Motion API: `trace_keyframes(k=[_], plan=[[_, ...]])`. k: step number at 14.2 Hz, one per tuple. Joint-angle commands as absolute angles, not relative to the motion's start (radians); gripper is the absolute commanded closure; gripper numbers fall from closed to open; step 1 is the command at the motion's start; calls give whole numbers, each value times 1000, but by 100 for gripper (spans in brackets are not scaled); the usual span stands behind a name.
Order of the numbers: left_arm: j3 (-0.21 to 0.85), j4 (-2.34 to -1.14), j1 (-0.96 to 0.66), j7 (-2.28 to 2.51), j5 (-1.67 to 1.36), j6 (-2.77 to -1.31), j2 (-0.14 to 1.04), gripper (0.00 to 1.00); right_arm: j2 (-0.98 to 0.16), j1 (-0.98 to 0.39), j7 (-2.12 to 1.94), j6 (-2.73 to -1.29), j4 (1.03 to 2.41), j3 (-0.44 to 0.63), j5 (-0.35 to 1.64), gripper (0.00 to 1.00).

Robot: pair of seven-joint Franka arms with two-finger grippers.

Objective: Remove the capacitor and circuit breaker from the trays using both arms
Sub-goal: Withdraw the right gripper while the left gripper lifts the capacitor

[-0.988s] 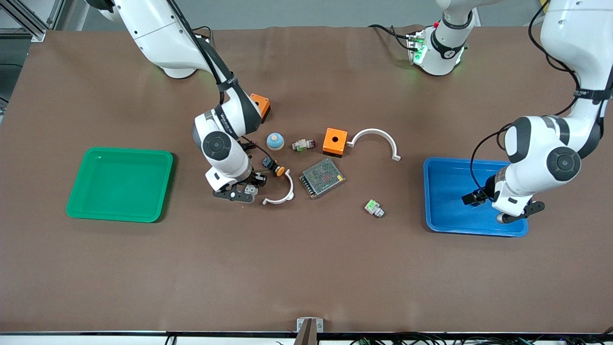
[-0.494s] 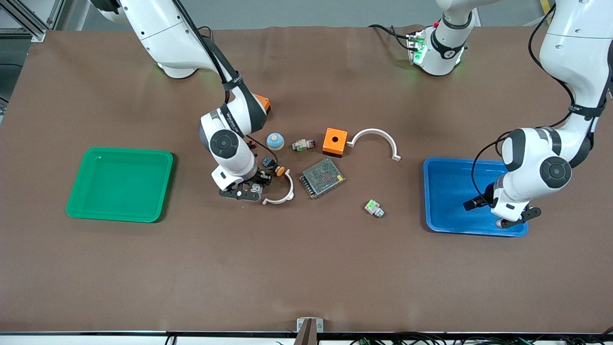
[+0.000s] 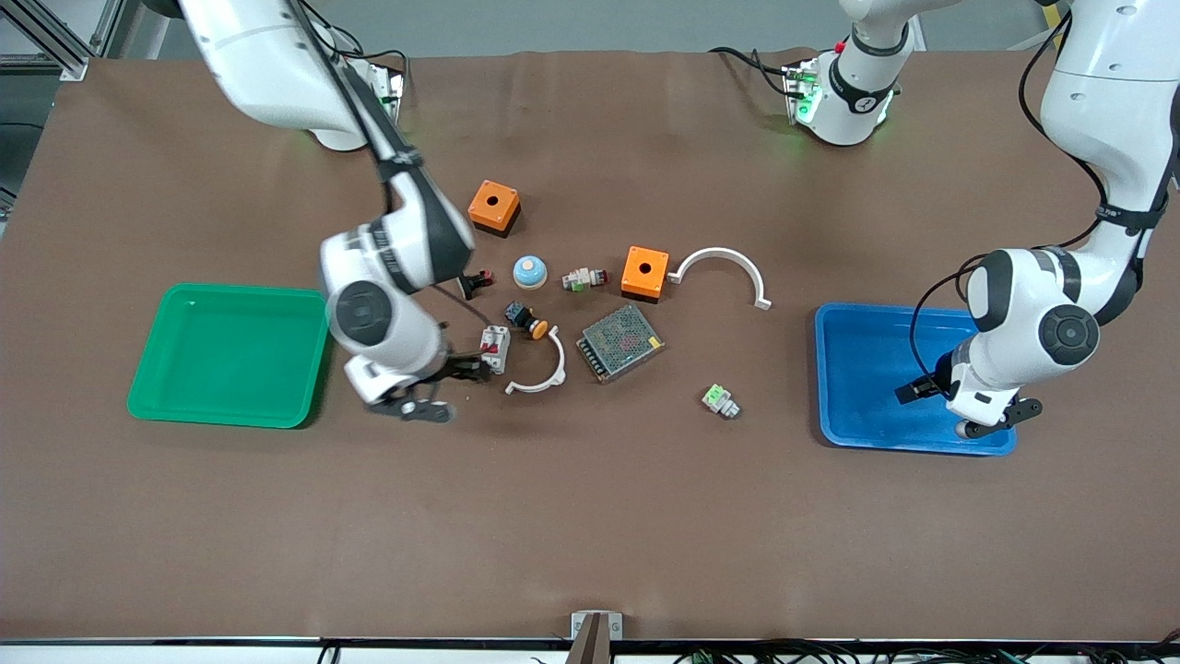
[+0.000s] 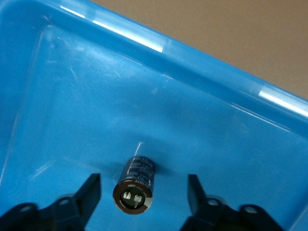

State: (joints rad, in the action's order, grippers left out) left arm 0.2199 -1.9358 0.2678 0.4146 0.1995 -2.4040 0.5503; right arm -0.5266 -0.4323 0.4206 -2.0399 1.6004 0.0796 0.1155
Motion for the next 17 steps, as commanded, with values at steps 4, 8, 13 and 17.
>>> trace_keyframes(k=[4,8,13,17], plan=[[229,-1933,287,413,225,-2418,561,97,-371,-204,154,-1795,1577,67,58,0],[256,-1933,284,422,224,-2392,506,100,-344,-106,28,-1613,1481,71,23,0],[473,-1930,284,662,215,-2255,431,100,-350,-31,-35,-1511,1378,68,25,0],[578,-1928,211,941,215,-2249,446,100,-356,-12,-29,-1514,1329,71,3,0]])
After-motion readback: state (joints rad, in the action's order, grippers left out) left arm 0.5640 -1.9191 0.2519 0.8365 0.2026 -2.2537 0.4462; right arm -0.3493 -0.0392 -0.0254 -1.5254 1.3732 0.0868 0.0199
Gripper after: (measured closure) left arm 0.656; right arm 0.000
